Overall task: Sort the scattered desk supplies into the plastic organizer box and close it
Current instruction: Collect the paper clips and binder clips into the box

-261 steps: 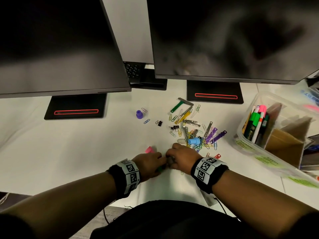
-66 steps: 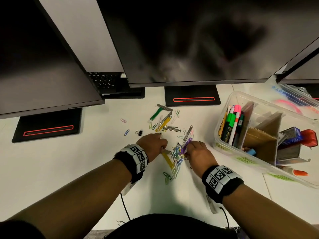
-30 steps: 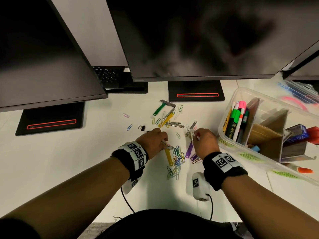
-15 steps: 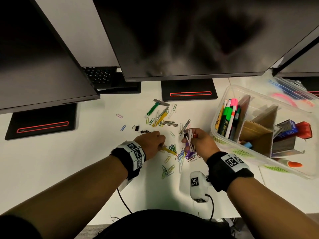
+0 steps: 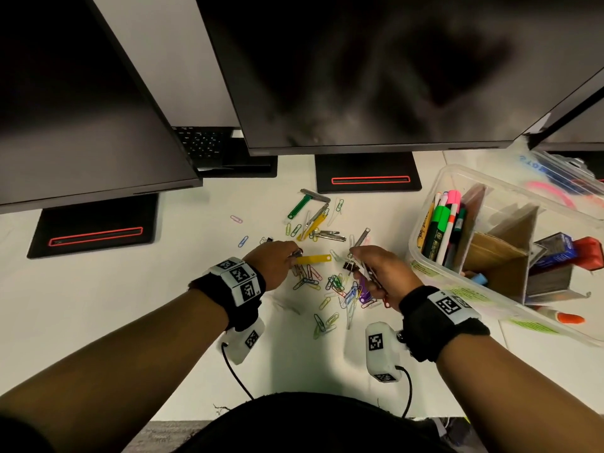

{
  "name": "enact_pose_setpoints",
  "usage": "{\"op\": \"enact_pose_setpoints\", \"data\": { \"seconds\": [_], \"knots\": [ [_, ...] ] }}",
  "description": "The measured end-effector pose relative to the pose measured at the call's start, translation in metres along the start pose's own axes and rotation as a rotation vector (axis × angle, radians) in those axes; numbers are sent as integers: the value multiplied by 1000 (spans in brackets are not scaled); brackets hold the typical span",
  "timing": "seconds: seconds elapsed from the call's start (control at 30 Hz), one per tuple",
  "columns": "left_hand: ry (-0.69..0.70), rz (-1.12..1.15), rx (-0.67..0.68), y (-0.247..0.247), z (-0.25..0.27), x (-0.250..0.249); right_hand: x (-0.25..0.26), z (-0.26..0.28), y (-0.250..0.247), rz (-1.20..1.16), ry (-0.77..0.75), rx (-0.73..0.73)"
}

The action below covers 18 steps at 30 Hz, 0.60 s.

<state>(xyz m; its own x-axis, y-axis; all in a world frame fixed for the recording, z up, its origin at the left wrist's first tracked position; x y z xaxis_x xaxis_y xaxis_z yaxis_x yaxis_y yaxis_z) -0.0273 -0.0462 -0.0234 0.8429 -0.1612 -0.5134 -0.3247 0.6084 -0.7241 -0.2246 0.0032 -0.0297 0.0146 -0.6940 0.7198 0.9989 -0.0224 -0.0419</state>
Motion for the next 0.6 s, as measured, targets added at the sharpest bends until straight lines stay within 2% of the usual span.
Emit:
{"op": "enact_pose_setpoints", "data": {
  "seconds": [0.13, 0.2, 0.3, 0.47, 0.6],
  "knots": [
    [-68, 147, -11, 0, 1, 4, 6, 0, 13, 208, -113, 70],
    [-72, 318, -36, -2, 2, 0, 8, 1, 18, 216, -148, 96],
    [-99, 447, -42, -6, 4, -8, 12, 3, 24, 202, -176, 129],
    [-159, 666, -66, -8, 4, -14, 20, 8, 35, 263, -253, 63],
    [-181, 767, -83, -8, 6, -17, 31, 10, 42, 443, -380, 2]
  ]
}}
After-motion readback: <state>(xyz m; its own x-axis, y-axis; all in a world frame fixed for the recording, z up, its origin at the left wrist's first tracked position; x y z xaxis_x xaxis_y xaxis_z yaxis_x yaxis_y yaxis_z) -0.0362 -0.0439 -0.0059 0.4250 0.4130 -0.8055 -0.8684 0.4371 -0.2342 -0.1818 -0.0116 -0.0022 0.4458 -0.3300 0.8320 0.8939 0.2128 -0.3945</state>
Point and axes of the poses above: each hand's wrist, its own z-axis away from the middle knuckle, its own y-axis out of the palm, x = y × z, the point moved 5 cm from there along -z, towards the middle knuckle, and after that the axes turned 3 degrees about y, right-handed, at the moved point
